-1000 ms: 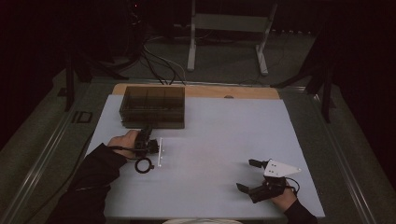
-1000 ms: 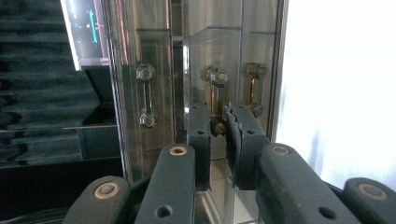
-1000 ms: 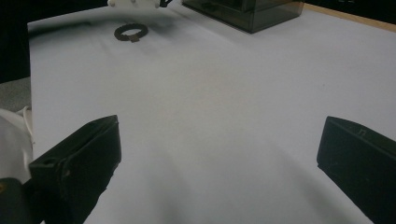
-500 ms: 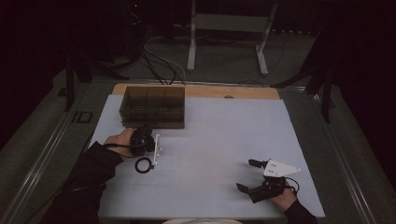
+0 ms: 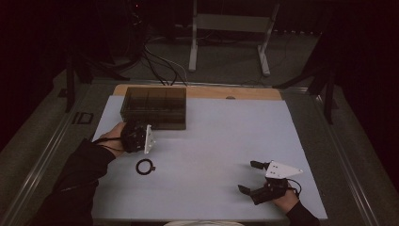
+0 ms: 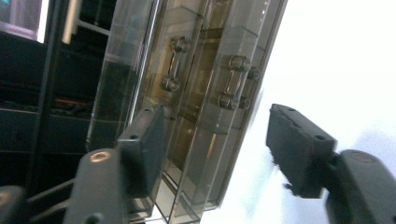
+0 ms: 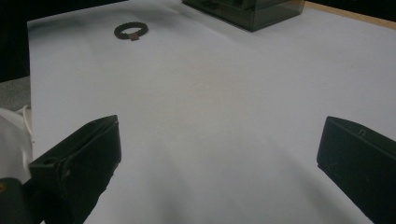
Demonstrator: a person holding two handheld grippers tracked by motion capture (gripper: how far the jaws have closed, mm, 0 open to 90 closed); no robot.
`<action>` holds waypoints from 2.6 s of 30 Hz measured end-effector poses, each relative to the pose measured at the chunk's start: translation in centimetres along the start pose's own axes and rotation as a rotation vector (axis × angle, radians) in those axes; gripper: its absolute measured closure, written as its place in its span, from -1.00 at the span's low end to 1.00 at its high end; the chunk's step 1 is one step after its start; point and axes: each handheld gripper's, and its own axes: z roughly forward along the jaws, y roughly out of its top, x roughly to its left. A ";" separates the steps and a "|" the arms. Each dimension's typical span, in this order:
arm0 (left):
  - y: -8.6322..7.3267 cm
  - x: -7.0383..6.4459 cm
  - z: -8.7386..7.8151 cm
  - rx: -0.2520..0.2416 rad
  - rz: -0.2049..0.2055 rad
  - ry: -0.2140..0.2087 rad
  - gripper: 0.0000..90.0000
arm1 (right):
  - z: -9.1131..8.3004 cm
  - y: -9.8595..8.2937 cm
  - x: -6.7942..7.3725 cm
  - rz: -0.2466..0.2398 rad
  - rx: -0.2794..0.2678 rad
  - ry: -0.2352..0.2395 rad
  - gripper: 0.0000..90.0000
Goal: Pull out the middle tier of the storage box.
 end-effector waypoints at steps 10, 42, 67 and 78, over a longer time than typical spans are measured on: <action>-0.8 1.9 0.1 0.062 -0.061 -0.102 -0.88 | 0.0 0.0 0.0 -0.006 0.006 -0.002 -1.00; -2.1 7.5 0.9 0.065 -0.151 -0.460 -0.86 | 0.1 0.0 0.1 -0.009 0.009 0.005 -1.00; -1.3 8.2 3.0 0.079 0.001 -0.562 0.15 | 0.0 0.0 0.1 -0.010 0.013 0.010 -1.00; -0.9 8.3 4.6 0.107 0.086 -0.589 0.58 | 0.0 -0.1 0.1 -0.007 0.014 0.012 -1.00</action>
